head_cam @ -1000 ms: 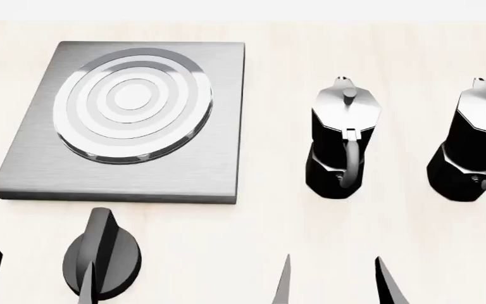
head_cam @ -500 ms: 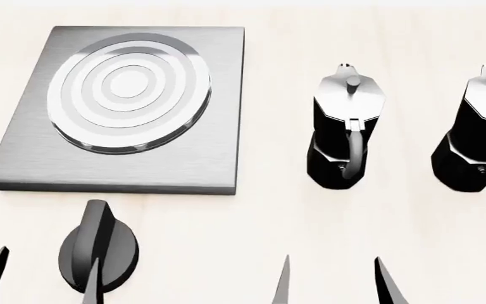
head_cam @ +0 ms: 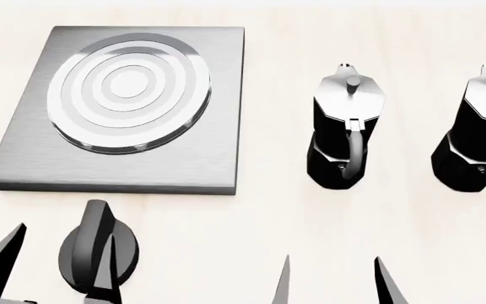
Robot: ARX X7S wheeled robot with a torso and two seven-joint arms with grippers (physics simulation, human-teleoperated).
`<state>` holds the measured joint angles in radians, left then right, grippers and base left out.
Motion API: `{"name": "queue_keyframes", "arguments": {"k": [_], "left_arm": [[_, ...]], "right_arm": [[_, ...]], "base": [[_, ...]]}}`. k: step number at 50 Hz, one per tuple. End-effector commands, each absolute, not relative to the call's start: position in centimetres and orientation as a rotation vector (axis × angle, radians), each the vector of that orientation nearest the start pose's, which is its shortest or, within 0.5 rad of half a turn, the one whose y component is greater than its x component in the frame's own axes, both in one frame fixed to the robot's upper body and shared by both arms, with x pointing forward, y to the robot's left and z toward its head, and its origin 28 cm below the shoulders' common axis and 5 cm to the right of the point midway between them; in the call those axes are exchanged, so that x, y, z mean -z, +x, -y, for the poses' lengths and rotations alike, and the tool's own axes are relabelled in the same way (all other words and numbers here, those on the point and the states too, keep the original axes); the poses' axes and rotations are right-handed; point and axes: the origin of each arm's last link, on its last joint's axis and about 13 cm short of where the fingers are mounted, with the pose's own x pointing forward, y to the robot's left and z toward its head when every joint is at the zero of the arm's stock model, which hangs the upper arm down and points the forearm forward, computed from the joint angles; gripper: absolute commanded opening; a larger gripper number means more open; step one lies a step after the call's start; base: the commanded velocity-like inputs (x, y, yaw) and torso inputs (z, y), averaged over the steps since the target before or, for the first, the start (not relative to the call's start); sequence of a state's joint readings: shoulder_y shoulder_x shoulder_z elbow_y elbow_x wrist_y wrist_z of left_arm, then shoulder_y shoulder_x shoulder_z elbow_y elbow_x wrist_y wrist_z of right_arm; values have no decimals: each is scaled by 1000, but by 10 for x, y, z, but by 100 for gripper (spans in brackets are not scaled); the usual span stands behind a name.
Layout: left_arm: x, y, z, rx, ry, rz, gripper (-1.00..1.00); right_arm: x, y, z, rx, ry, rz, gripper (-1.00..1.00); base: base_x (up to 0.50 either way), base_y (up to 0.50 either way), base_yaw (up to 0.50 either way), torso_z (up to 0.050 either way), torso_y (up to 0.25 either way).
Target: Turn off the stove.
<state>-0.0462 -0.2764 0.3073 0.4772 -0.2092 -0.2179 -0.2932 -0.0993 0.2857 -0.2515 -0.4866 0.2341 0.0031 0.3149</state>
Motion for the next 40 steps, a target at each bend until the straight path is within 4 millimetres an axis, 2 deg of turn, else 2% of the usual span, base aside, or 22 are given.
{"name": "queue_keyframes", "arguments": {"k": [1, 22, 40], "left_arm": [[-87, 220, -192, 62, 40, 246, 100], [-66, 238, -194, 15, 28, 202, 100], [-56, 249, -193, -15, 25, 173, 100]], "right_arm": [[-89, 179, 91, -44, 69, 302, 100], [-88, 179, 91, -47, 67, 298, 100], [-88, 179, 92, -48, 66, 298, 100]], "base": [[0, 0, 0, 0, 0], [0, 0, 0, 0, 0], [0, 0, 0, 0, 0]]}}
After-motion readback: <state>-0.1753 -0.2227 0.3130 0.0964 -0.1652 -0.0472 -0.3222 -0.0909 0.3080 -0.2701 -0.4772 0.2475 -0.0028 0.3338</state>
